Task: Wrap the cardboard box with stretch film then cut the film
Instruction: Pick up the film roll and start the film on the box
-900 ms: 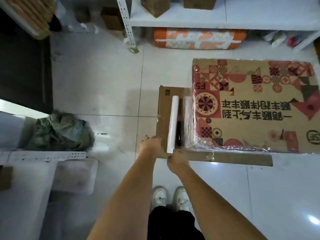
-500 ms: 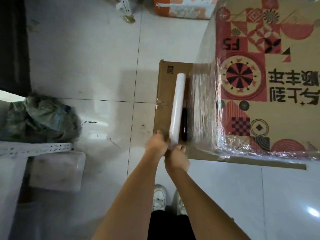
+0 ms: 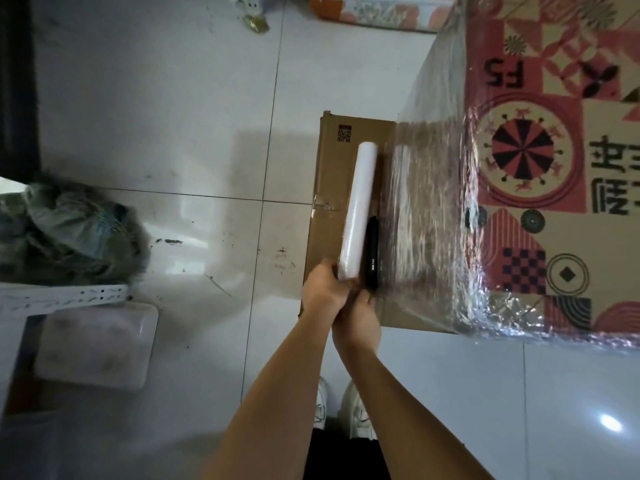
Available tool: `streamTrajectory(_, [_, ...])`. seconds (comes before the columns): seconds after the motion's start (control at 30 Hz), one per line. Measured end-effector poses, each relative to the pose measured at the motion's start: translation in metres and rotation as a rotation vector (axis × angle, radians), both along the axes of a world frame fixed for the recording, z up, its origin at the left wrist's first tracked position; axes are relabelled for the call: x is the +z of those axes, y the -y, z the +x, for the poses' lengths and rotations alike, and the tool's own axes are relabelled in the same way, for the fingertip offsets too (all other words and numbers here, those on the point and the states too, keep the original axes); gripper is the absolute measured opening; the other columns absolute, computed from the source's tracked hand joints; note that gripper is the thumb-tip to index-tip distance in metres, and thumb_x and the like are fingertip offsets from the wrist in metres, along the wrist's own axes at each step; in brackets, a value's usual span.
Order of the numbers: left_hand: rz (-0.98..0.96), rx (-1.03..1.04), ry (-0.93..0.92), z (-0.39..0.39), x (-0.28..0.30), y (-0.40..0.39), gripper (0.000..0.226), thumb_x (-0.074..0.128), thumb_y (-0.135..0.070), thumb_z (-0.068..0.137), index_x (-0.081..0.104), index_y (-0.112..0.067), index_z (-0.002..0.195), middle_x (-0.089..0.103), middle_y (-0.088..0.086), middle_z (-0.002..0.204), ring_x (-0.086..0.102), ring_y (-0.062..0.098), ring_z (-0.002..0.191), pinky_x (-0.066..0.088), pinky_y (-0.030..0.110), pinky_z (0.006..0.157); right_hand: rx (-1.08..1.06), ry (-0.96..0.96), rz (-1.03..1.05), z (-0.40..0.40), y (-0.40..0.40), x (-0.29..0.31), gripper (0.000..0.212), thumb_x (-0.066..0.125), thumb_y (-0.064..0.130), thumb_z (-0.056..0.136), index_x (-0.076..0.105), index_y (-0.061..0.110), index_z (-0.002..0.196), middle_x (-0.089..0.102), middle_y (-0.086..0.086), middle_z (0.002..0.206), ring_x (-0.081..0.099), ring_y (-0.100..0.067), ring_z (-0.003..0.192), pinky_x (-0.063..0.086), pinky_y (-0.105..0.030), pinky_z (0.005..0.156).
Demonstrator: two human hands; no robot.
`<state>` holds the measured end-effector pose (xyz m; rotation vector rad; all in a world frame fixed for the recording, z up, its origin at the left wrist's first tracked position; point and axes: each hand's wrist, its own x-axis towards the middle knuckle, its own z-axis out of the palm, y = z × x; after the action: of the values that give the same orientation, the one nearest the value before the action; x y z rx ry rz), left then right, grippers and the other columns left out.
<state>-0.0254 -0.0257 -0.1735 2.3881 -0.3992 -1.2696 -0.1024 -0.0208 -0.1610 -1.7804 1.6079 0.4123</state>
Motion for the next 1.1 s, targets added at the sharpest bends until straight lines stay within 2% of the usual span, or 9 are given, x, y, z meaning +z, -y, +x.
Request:
streamTrajectory(0.13, [-0.012,0.002,-0.01,0.007,0.003,-0.011,0.044,0.07,-0.033,0.081,0.056,-0.018,0.12,0.065,0.003,0.11,0.061,0.026,0.099,0.049,0.033,0.079,-0.064,0.194,0.057,-0.009,-0.008,-0.004,0.027,0.052,0.028,0.091,0.047,0.011,0.111,0.063,-0.008,0.109,0.062,-0.028,0.096,0.043,-0.031,0.07])
streamTrajectory(0.27, [-0.101,0.052,-0.113,0.016,0.01,-0.035,0.045,0.075,-0.027,0.078,0.058,-0.01,0.117,0.065,0.005,0.104,0.063,0.025,0.092,0.055,0.035,0.078,-0.448,0.454,0.268,-0.001,-0.007,0.011,0.034,0.04,0.02,0.099,0.047,0.01,0.131,0.056,-0.01,0.125,0.055,-0.027,0.113,0.042,-0.03,0.091])
streamTrajectory(0.33, [-0.165,0.062,-0.152,0.017,0.02,-0.049,0.039,0.074,-0.022,0.08,0.058,-0.008,0.112,0.061,0.002,0.092,0.062,0.023,0.085,0.056,0.035,0.076,-0.57,0.506,0.348,0.006,0.001,0.022,0.037,0.038,0.02,0.1,0.044,0.008,0.134,0.053,-0.011,0.128,0.054,-0.024,0.11,0.042,-0.025,0.088])
streamTrajectory(0.43, [-0.269,0.137,-0.241,0.013,0.033,-0.073,0.032,0.074,-0.013,0.08,0.062,-0.003,0.107,0.059,0.0,0.08,0.063,0.025,0.076,0.057,0.037,0.071,-0.564,0.572,0.415,0.016,0.01,0.038,0.036,0.043,0.033,0.099,0.051,0.012,0.127,0.056,-0.005,0.113,0.054,-0.017,0.094,0.046,-0.023,0.073])
streamTrajectory(0.57, [-0.293,0.19,-0.263,0.012,0.042,-0.103,0.037,0.078,-0.02,0.075,0.065,-0.01,0.108,0.06,0.004,0.09,0.066,0.029,0.08,0.056,0.046,0.079,-0.469,0.583,0.458,0.021,0.008,0.044,0.031,0.049,0.035,0.096,0.056,0.017,0.121,0.06,0.001,0.111,0.058,-0.019,0.103,0.048,-0.041,0.096])
streamTrajectory(0.67, [-0.309,0.229,-0.318,0.012,0.05,-0.118,0.036,0.081,-0.015,0.072,0.063,-0.01,0.103,0.062,0.006,0.09,0.065,0.033,0.086,0.054,0.047,0.083,-0.414,0.599,0.481,0.016,-0.003,0.048,0.019,0.049,0.029,0.097,0.058,0.015,0.106,0.064,-0.005,0.109,0.061,-0.024,0.105,0.049,-0.047,0.096])
streamTrajectory(0.8, [-0.299,0.349,-0.429,0.012,0.062,-0.129,0.037,0.073,-0.028,0.08,0.059,-0.017,0.113,0.066,0.006,0.104,0.065,0.022,0.097,0.052,0.041,0.091,-0.467,0.623,0.526,0.003,-0.016,0.052,0.02,0.044,0.025,0.099,0.056,0.014,0.111,0.062,-0.011,0.117,0.06,-0.028,0.107,0.05,-0.049,0.093])
streamTrajectory(0.87, [-0.289,0.388,-0.376,0.008,0.066,-0.127,0.039,0.069,-0.034,0.083,0.058,-0.015,0.116,0.067,0.006,0.105,0.065,0.02,0.098,0.053,0.039,0.09,-0.462,0.649,0.567,-0.007,-0.022,0.052,0.021,0.043,0.023,0.1,0.055,0.016,0.115,0.062,-0.01,0.118,0.061,-0.027,0.107,0.05,-0.049,0.093])
streamTrajectory(1.1, [-0.431,0.491,-0.198,-0.048,0.074,-0.125,0.023,0.073,-0.014,0.08,0.068,-0.007,0.102,0.069,0.009,0.094,0.066,0.022,0.087,0.056,0.029,0.071,-0.326,0.699,0.586,-0.055,-0.031,0.06,0.019,0.042,0.018,0.1,0.054,0.02,0.115,0.062,-0.008,0.119,0.06,-0.026,0.108,0.05,-0.049,0.094])
